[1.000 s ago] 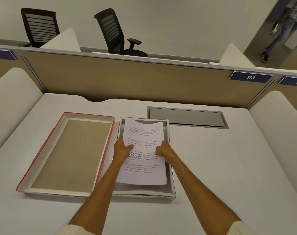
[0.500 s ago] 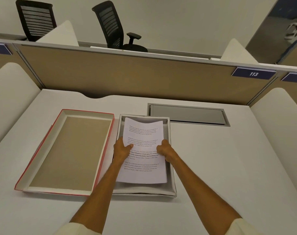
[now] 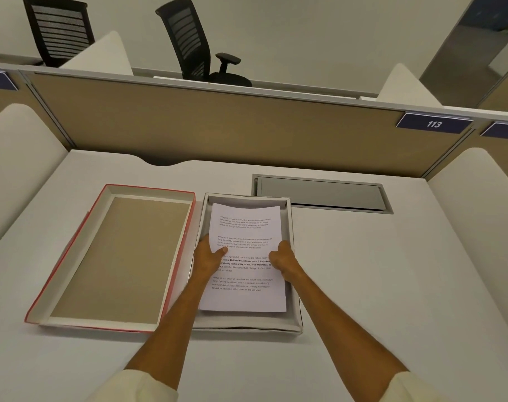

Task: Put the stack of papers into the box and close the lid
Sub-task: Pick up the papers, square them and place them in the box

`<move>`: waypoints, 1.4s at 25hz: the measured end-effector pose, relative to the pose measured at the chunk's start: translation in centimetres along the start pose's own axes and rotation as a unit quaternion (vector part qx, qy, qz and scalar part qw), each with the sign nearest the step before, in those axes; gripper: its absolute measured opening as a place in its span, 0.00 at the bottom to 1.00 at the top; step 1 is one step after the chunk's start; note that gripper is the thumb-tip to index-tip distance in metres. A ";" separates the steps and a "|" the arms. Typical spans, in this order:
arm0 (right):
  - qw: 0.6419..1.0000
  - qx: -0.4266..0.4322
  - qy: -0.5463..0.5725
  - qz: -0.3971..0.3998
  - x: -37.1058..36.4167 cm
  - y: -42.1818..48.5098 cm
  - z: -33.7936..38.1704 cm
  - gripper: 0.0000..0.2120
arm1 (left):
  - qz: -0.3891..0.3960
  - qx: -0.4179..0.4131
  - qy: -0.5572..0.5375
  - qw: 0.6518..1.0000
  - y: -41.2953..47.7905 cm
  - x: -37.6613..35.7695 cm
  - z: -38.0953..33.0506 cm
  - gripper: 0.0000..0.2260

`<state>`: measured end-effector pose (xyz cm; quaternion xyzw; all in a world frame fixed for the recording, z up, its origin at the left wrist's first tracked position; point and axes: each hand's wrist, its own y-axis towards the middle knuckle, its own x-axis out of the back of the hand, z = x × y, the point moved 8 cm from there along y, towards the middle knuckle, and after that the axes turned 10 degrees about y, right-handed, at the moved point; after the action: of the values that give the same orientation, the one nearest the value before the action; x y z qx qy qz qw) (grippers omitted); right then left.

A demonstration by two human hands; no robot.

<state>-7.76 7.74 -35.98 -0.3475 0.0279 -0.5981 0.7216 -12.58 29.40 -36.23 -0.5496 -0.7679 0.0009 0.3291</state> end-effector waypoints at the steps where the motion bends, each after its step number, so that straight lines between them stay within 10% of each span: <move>1: 1.000 0.006 0.007 -0.011 0.0 -0.1 -0.1 0.08 | -0.004 -0.003 0.000 1.000 -0.1 0.1 0.0 0.22; 17: 0.998 0.014 0.066 -0.019 0.4 -1.2 -1.6 0.34 | -0.001 -0.006 0.061 0.998 -0.1 0.3 0.6 0.33; 35: 0.998 0.014 0.058 -0.015 0.6 -1.4 -1.4 0.25 | 0.044 -0.007 0.084 0.995 -0.7 0.2 -0.1 0.34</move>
<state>-9.37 6.48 -36.09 -0.3025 0.0562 -0.6284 0.7145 -13.18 29.25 -35.81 -0.5831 -0.7126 -0.0367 0.3884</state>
